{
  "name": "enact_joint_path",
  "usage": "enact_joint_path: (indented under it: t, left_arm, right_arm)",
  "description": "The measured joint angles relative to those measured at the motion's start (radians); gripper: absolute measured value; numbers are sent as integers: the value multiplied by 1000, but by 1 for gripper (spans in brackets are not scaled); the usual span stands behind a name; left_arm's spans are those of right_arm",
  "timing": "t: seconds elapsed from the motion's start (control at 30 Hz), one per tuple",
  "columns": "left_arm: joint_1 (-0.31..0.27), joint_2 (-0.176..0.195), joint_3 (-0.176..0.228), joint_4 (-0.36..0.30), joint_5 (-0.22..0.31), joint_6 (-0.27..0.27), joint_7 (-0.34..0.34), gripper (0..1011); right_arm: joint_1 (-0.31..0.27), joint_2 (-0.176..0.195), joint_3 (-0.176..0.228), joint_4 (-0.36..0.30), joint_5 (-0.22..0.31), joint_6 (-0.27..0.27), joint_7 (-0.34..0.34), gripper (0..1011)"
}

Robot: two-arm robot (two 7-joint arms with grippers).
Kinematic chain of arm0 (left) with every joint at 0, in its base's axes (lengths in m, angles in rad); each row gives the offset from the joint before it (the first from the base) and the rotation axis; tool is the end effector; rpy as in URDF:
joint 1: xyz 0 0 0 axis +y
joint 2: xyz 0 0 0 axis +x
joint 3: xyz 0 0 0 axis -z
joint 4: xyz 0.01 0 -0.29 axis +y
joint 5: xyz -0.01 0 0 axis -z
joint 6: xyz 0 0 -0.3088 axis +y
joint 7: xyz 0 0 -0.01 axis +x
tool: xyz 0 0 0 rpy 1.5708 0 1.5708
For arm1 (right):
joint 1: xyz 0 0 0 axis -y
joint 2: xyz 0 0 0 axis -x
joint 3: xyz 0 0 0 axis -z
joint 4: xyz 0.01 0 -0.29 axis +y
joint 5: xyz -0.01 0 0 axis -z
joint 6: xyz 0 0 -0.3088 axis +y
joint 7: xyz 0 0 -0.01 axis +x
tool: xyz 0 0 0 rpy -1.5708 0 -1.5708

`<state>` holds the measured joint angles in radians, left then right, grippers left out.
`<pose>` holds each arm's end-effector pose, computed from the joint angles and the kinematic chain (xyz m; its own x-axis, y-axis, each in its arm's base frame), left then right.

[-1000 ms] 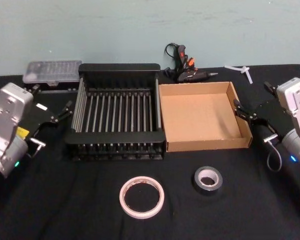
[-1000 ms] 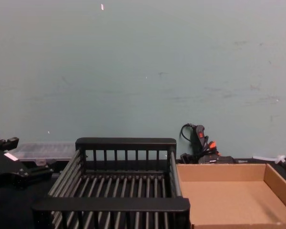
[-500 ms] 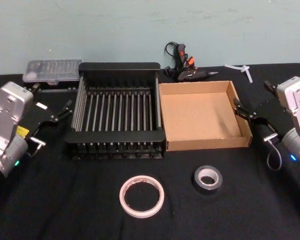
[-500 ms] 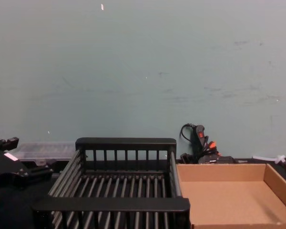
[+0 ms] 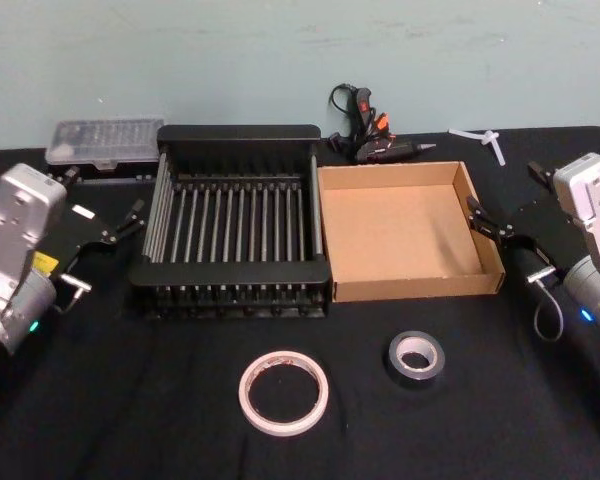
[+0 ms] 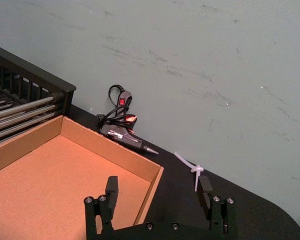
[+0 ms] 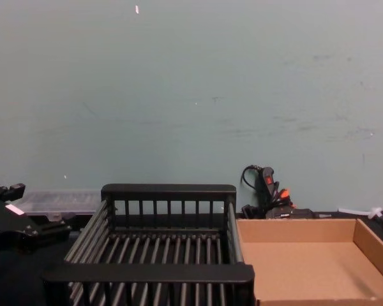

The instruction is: Pick up the white tape and place it into the black box , Pick up the silver tape and place it into the brown box.

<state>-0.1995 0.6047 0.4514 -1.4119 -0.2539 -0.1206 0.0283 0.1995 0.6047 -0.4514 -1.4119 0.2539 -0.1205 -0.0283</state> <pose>0.3581 0.0827 -0.3023 0.2922 0.8803 0.3737 -0.9553 0.2873 0.0703 0.3581 -0.0827 -0.3023 0.2922 -0.8803 0.3738 0.9553 0.2873 -0.0704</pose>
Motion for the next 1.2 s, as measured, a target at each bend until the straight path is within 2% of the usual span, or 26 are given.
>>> enact_joint_path:
  t: [0.5, 0.77, 0.97, 1.2]
  left_arm:
    - [0, 0, 0, 0, 0, 0, 0, 1001]
    - [0, 0, 0, 0, 0, 0, 0, 1001]
    - [0, 0, 0, 0, 0, 0, 0, 1001]
    - [0, 0, 0, 0, 0, 0, 0, 1001]
  right_arm:
    - [0, 0, 0, 0, 0, 0, 0, 1002]
    - [-22, -4, 25, -29, 14, 18, 32, 1002]
    - [-53, -1, 48, -86, 45, 63, 66, 1002]
    - [-109, 17, 81, -201, 77, 173, 83, 1002]
